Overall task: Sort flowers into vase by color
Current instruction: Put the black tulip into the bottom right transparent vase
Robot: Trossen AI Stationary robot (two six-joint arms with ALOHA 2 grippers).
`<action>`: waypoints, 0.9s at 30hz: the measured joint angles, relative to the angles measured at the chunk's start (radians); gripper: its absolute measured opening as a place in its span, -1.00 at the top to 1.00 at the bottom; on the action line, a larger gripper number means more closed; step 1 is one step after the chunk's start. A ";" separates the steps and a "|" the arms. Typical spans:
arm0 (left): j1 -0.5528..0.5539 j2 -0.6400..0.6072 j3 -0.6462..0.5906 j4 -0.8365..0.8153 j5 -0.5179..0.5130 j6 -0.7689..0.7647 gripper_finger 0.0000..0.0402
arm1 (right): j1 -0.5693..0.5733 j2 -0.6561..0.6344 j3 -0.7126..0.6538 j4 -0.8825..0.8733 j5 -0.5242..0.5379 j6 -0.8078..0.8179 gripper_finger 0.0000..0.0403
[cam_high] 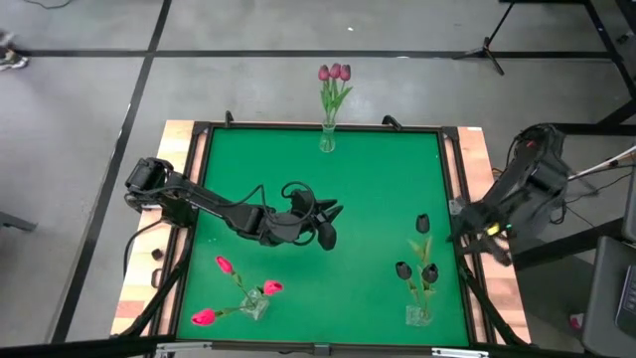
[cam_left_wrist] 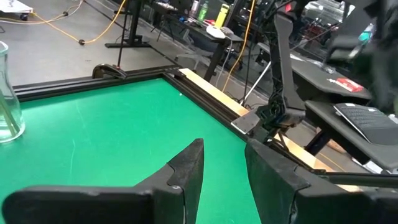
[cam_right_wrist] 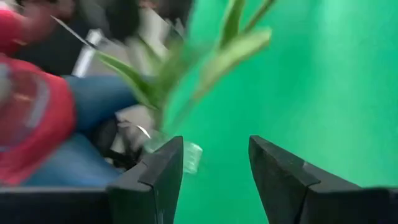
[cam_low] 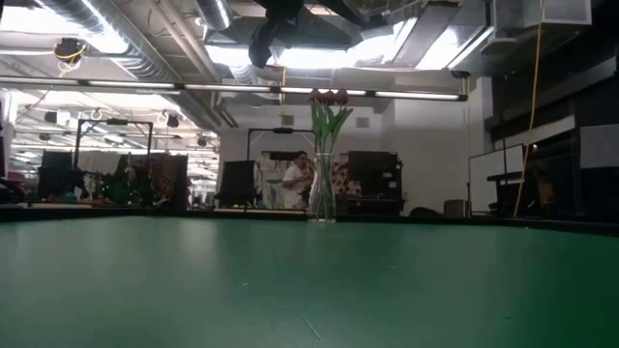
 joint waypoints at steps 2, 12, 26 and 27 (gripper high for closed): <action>0.000 0.000 0.000 0.000 0.000 0.000 0.42 | 0.000 0.001 -0.060 -0.001 0.005 0.033 0.09; 0.000 0.000 0.000 -0.006 0.000 0.000 0.42 | -0.001 -0.054 -0.290 0.306 0.025 0.003 0.09; 0.001 0.000 0.000 -0.008 0.000 0.000 0.42 | -0.003 -0.138 -0.491 0.607 0.112 -0.068 0.09; 0.001 0.000 0.000 -0.008 0.000 0.000 0.42 | -0.003 -0.138 -0.499 0.625 0.110 -0.074 0.09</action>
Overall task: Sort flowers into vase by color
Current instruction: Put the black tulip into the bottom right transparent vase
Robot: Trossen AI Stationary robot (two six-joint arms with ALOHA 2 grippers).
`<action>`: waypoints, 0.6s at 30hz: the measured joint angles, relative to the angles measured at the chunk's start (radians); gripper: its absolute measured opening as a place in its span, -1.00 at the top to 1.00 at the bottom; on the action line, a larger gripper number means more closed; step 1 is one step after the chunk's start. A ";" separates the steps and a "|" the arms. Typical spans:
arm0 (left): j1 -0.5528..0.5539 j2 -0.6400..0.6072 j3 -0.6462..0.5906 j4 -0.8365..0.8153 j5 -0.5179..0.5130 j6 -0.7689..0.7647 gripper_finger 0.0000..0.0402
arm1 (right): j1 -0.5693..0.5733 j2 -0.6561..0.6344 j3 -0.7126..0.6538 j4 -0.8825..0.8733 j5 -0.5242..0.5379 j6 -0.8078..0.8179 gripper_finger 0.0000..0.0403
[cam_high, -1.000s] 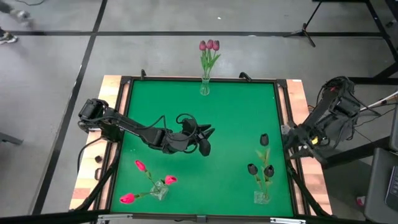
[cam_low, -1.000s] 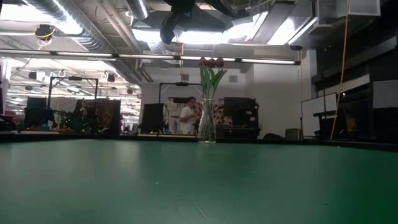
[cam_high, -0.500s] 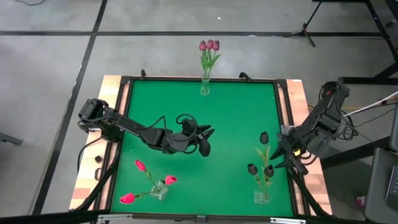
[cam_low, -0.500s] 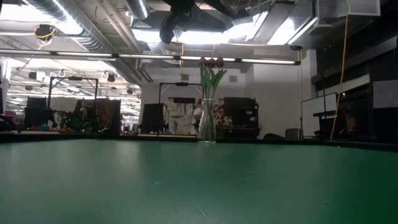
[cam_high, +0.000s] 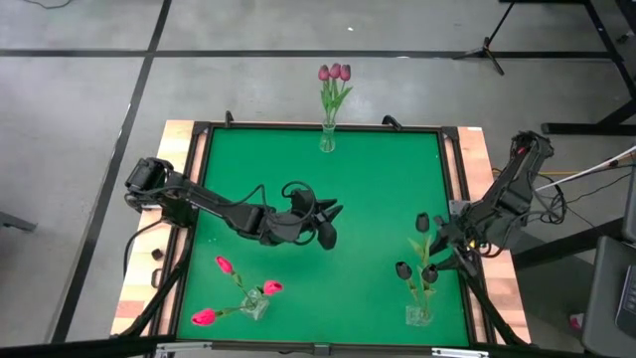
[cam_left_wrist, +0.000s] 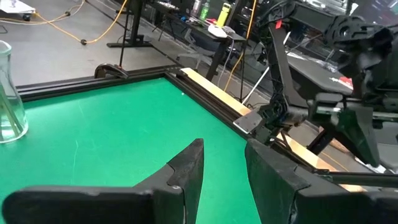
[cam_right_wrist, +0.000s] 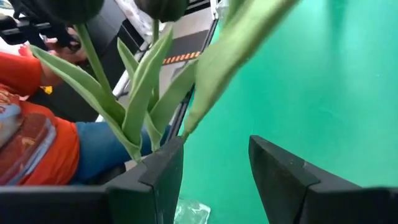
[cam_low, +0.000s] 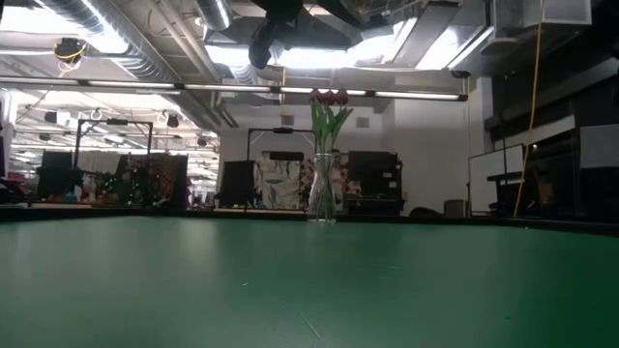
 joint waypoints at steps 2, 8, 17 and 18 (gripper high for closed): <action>0.001 0.000 0.000 0.000 0.000 0.000 0.42 | 0.000 0.000 -0.007 0.006 -0.006 -0.003 0.09; 0.000 0.000 0.000 -0.003 0.000 -0.001 0.42 | 0.000 0.000 -0.008 0.052 -0.007 -0.058 0.09; 0.000 0.000 0.000 -0.003 0.000 -0.002 0.42 | 0.000 0.028 -0.008 0.093 0.016 -0.132 0.09; 0.001 0.000 0.000 -0.003 0.000 -0.002 0.42 | 0.000 0.030 -0.008 0.107 0.010 -0.132 0.09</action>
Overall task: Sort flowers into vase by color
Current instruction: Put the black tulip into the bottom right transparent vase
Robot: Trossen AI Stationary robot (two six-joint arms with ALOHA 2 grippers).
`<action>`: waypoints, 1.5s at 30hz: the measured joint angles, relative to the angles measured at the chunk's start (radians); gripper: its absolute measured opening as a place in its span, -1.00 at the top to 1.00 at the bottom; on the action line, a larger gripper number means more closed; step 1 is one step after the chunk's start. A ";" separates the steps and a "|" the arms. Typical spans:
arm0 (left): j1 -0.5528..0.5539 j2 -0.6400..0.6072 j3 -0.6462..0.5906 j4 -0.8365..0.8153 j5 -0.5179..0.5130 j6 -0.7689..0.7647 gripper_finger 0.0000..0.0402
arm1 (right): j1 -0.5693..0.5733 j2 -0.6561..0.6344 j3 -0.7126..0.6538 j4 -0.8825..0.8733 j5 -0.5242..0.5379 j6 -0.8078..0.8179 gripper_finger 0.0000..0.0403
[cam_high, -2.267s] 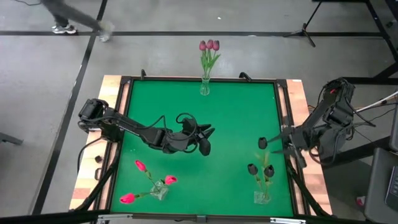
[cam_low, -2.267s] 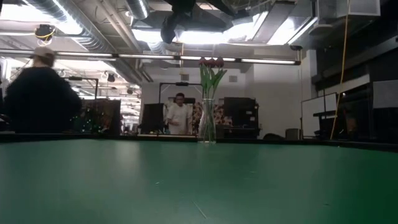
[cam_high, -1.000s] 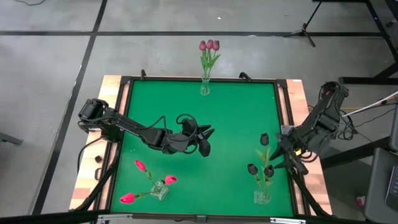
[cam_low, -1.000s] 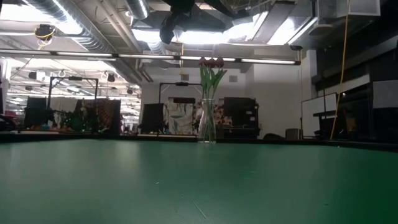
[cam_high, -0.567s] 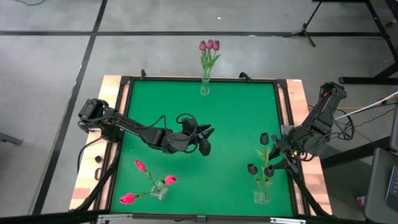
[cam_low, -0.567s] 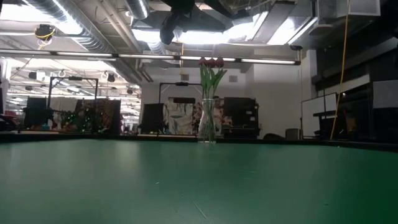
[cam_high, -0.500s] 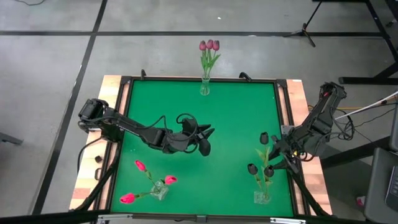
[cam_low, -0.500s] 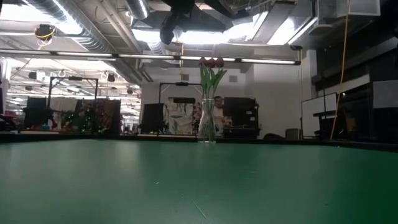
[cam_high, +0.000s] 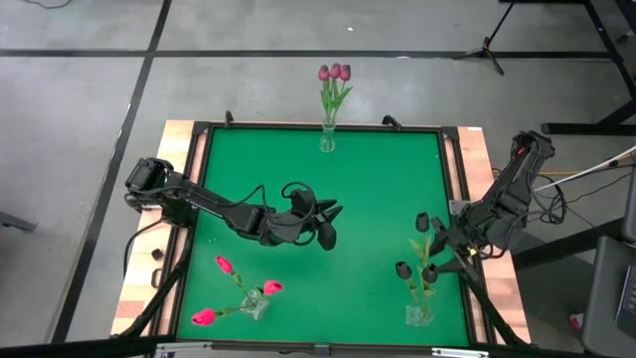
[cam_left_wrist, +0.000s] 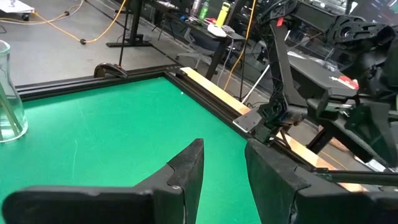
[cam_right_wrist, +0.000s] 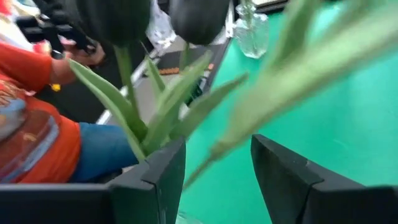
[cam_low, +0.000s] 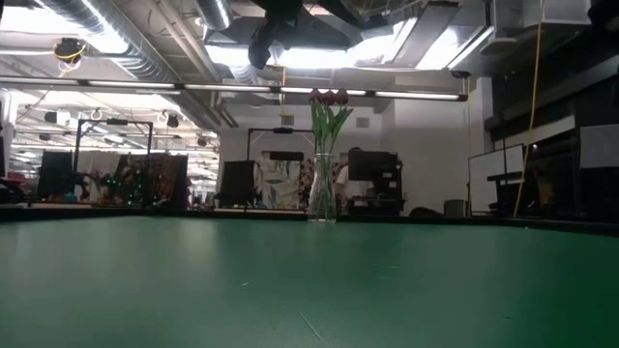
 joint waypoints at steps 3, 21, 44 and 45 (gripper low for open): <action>0.000 0.000 0.000 0.000 0.000 -0.006 0.42 | 0.000 0.009 0.000 0.031 -0.013 -0.022 0.09; 0.000 0.000 0.000 -0.004 0.000 -0.007 0.42 | 0.000 0.062 0.000 0.209 -0.186 -0.200 0.09; -0.001 0.000 0.000 -0.016 0.000 -0.006 0.42 | 0.001 0.068 0.000 0.245 -0.282 -0.171 0.09; -0.001 0.000 0.000 -0.016 0.000 -0.004 0.42 | 0.001 0.070 0.000 0.243 -0.284 -0.171 0.09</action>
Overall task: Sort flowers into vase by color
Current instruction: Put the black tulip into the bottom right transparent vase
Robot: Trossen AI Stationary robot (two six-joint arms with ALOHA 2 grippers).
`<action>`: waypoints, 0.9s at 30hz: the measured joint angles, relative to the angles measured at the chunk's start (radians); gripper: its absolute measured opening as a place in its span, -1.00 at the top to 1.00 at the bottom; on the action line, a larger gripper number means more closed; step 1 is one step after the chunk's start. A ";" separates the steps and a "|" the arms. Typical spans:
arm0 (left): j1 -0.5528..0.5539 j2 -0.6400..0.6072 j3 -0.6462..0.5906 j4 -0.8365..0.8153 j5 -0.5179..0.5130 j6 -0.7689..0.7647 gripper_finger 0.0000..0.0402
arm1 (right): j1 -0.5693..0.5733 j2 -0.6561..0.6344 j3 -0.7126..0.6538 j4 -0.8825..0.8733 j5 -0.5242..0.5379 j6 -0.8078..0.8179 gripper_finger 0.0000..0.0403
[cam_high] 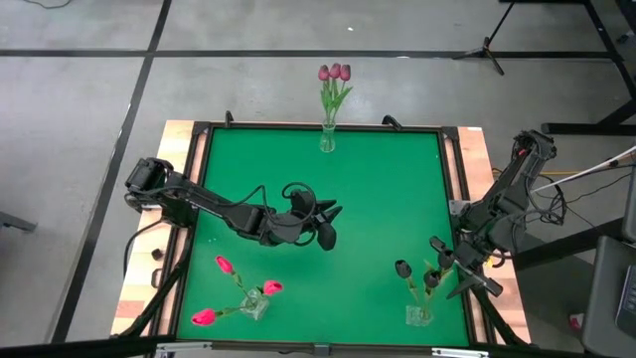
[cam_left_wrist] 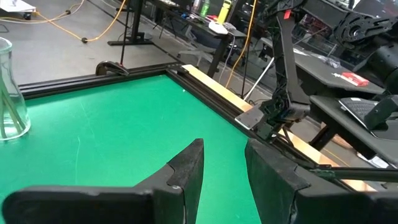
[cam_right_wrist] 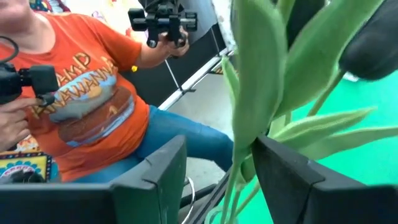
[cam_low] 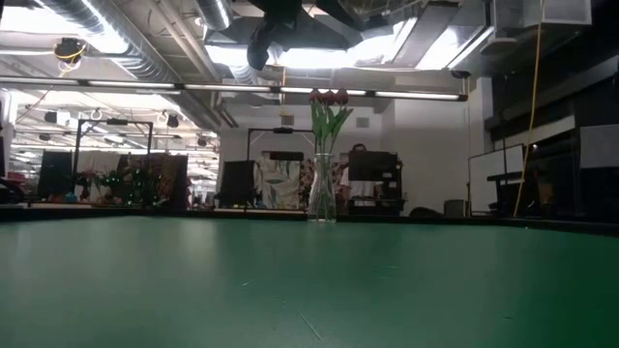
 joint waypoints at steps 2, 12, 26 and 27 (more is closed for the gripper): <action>0.000 0.000 0.000 -0.001 0.000 0.004 0.42 | 0.000 0.000 0.000 -0.010 -0.011 0.000 0.09; 0.000 0.000 0.000 -0.007 0.000 0.006 0.42 | 0.000 0.065 0.002 -0.102 -0.035 0.045 0.35; -0.001 0.000 0.000 -0.007 0.000 0.004 0.42 | 0.000 0.066 0.002 -0.249 0.001 0.168 0.42; -0.001 0.000 0.000 -0.007 0.000 0.004 0.42 | 0.000 0.050 0.002 -0.272 0.023 0.181 0.42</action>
